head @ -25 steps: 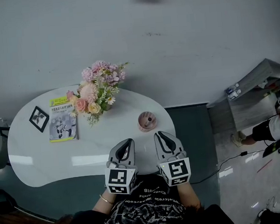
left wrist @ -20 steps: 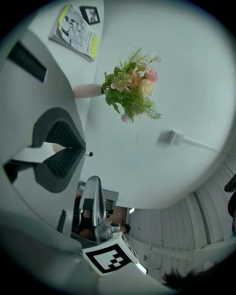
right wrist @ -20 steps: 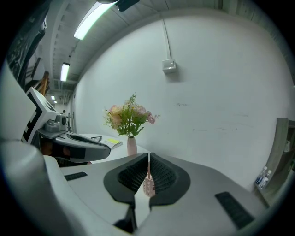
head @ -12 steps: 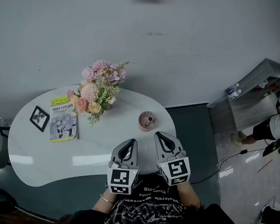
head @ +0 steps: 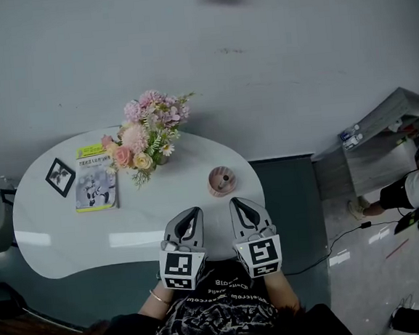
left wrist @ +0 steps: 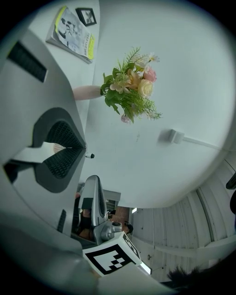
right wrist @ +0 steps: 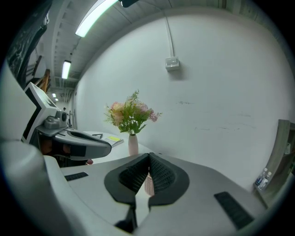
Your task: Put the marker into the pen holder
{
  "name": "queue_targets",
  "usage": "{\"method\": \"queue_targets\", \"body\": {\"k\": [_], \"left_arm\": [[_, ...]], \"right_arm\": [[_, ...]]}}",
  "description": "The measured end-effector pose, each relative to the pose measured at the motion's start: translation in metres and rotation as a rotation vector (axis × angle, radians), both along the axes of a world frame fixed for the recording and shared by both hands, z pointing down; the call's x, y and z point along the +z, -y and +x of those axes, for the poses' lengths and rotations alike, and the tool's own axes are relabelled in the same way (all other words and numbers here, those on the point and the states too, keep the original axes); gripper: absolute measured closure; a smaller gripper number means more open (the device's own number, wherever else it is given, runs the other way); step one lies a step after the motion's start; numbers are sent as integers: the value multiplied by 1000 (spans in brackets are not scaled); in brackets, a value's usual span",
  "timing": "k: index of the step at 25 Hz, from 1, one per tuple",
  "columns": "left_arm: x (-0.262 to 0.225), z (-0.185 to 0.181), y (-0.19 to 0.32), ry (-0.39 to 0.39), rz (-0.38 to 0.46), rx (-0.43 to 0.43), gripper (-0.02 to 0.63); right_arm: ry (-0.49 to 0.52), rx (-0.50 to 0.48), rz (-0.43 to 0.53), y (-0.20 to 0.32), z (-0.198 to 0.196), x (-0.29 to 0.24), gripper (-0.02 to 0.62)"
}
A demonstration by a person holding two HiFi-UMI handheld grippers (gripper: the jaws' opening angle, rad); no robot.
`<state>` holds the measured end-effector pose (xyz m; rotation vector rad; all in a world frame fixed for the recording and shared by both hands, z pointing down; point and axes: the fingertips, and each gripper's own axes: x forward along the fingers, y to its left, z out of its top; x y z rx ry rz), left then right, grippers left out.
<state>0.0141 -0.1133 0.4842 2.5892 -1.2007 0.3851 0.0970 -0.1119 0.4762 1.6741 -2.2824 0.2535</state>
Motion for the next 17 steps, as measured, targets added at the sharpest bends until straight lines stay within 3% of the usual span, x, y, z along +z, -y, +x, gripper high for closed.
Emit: {"method": "queue_targets", "body": {"k": [17], "left_arm": [[2, -1, 5, -14, -10, -17, 583]], "right_arm": [[-11, -20, -23, 3, -3, 8, 569]]}}
